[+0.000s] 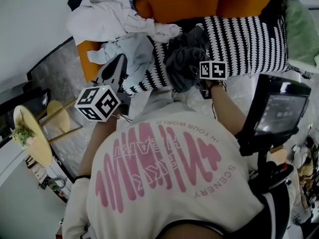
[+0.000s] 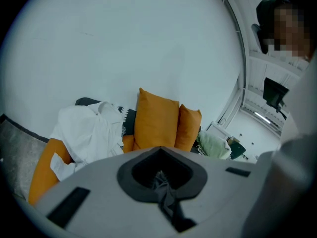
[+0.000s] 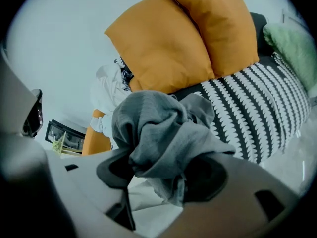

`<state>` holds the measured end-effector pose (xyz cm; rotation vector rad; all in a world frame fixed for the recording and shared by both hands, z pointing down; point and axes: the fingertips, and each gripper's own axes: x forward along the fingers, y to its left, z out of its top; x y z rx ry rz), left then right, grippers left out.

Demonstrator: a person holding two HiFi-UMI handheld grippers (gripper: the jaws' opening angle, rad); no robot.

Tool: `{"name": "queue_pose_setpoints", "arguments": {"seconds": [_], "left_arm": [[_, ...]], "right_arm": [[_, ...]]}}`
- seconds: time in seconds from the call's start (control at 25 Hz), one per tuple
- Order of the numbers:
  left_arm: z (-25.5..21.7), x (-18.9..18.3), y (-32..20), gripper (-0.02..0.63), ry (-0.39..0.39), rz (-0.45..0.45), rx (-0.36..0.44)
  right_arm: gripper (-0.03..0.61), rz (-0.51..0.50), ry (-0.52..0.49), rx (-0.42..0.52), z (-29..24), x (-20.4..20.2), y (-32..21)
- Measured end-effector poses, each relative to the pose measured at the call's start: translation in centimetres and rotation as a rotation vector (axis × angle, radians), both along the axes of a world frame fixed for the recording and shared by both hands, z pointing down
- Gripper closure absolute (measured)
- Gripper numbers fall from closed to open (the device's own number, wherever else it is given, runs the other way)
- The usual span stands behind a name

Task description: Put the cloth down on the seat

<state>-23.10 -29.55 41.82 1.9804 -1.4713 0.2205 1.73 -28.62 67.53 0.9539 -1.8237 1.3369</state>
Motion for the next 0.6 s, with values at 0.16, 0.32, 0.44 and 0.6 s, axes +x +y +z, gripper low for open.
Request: {"name": "queue_pose_setpoints", "arguments": {"seconds": [0.16,0.32,0.44,0.6], "left_arm": [[-0.6,0.9,0.2,0.606,0.009,0.01,0.021],[-0.6,2.1,0.5,0.606,0.021,0.023,0.042],[-0.9,2.8,0.6,0.606,0.027,0.03,0.061],[-1.5,3.5,0.8,0.606,0.035,0.03,0.084]], "right_arm": [[0.316,0.01,-0.023,0.031,-1.5,0.3,-0.2],[0.316,0.015,-0.03,0.076,-2.7,1.0,-0.3],[0.316,0.046,-0.054,0.106,-3.9,1.4,-0.8],[0.316,0.091,-0.11,0.158,-6.5,1.4,-1.9]]}}
